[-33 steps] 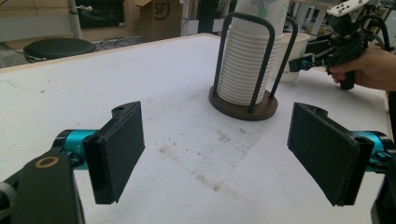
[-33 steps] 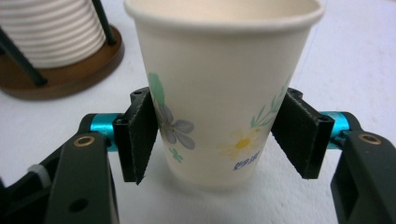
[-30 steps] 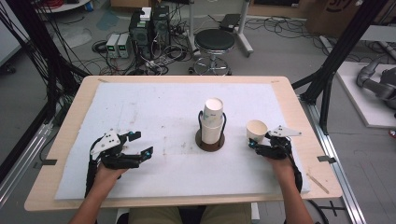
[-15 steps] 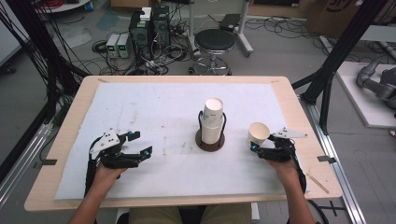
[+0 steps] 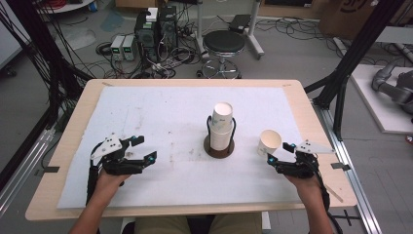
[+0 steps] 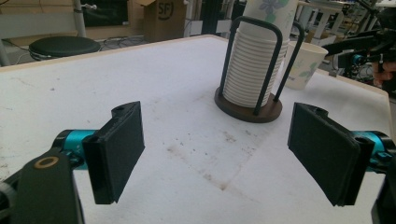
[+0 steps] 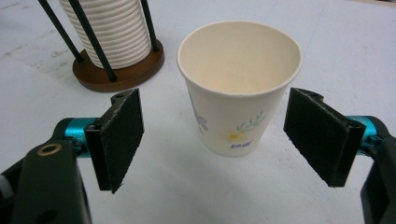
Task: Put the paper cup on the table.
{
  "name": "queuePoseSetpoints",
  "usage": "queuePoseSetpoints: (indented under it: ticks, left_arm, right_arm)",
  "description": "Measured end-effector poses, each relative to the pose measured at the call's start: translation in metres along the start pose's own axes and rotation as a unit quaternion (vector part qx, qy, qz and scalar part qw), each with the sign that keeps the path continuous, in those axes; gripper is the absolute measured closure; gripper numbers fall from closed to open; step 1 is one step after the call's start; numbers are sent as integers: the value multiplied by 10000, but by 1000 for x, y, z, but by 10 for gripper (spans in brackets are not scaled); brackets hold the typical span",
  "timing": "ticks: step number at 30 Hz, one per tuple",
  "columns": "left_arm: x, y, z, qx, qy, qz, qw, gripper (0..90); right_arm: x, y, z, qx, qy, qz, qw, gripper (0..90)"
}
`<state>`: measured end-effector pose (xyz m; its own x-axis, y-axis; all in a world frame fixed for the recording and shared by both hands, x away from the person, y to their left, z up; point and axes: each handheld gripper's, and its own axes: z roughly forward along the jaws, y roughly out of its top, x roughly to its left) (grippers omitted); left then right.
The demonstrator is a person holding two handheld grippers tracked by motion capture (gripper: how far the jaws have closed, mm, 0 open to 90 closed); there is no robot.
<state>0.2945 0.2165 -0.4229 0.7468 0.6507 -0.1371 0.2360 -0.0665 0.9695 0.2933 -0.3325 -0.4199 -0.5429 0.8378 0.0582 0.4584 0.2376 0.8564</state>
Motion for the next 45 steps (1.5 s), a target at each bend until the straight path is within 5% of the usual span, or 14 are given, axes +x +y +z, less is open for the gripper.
queuePoseSetpoints:
  ticks: [9, 25, 45]
  left_arm:
    - [-1, 0, 1, -15, -58, -27, 10000, 185]
    - [-6, 2, -4, -205, -161, -26, 9997, 180]
    - [-9, 3, -13, -261, -123, 46, 9996, 180]
  right_arm:
    - [8, 2, -21, -356, 70, -154, 9992, 205]
    - [38, 21, -17, -969, 945, -481, 9896, 205]
    - [44, 24, -12, -842, 953, -575, 9902, 206]
